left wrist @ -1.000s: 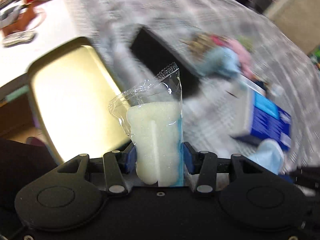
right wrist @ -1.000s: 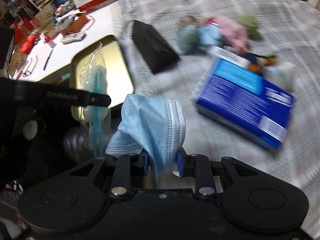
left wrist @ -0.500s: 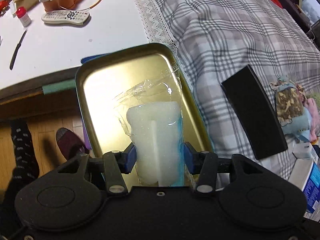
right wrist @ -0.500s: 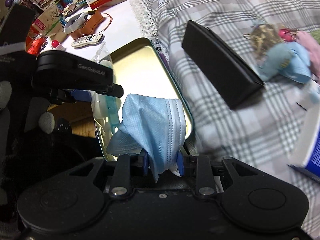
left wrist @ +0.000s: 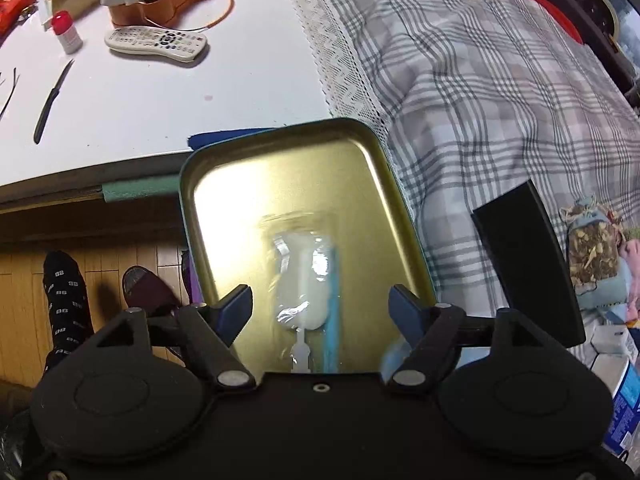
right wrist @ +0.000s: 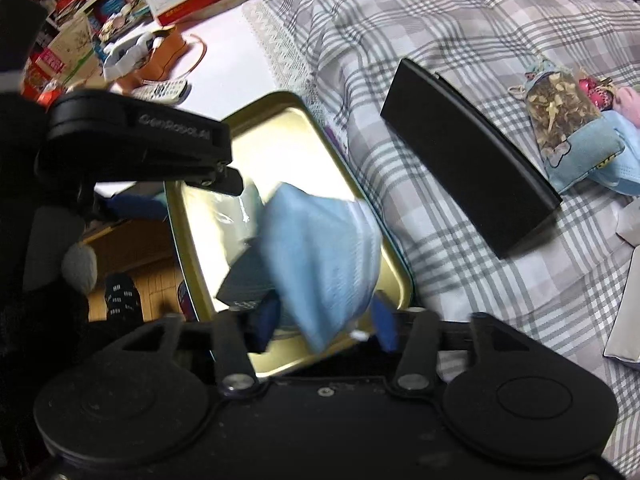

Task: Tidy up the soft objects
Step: 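Lower the sponge into the tray with the left tool while the right tool drops the mask there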

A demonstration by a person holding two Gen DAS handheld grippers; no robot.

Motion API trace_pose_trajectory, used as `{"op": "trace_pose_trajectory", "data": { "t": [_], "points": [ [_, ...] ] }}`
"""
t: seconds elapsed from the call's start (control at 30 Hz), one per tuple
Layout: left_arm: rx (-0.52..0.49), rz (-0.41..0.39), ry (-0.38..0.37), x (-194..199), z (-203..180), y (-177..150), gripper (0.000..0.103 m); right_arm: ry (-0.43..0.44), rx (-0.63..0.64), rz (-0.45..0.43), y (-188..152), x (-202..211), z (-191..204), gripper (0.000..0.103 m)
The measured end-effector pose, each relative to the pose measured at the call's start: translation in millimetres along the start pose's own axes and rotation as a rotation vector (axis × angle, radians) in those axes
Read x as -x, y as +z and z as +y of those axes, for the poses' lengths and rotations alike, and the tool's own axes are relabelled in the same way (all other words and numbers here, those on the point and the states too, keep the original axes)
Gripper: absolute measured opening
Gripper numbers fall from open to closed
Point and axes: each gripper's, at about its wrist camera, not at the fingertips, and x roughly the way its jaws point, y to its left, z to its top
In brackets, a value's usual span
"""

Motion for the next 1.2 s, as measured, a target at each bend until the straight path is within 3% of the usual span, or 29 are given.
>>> {"op": "trace_pose_trajectory", "data": {
  "t": [0.27,0.47,0.67,0.97,1.13,1.17,1.2],
  "points": [
    [0.089,-0.014,-0.035,8.3,20.4,-2.0,0.08,-0.031,-0.02,-0.01,2.4,0.8,0.4,0.07],
    [0.127,-0.046,-0.026,17.8,31.8,-6.1,0.08,-0.062,-0.013,0.032,0.2,-10.7,2.1,0.074],
    [0.083,-0.091,0.036,22.9,29.5,-7.2,0.08,-0.081,-0.009,0.051,-0.4,-16.5,3.1,0.082],
    [-0.007,-0.048,0.106,9.9,12.4,-15.7,0.08,-0.074,-0.019,0.047,-7.5,-19.0,-6.7,0.086],
    [-0.002,-0.045,0.09,7.8,11.4,-20.8,0.08,-0.05,-0.025,0.062,-17.5,-16.2,-16.0,0.087],
    [-0.009,-0.053,0.094,8.6,10.2,-21.6,0.08,-0.048,-0.023,0.056,-20.2,-13.2,-17.6,0.089],
    [-0.018,-0.059,0.094,9.2,8.8,-22.3,0.08,-0.047,-0.021,0.049,-22.8,-9.9,-19.4,0.098]
  ]
}}
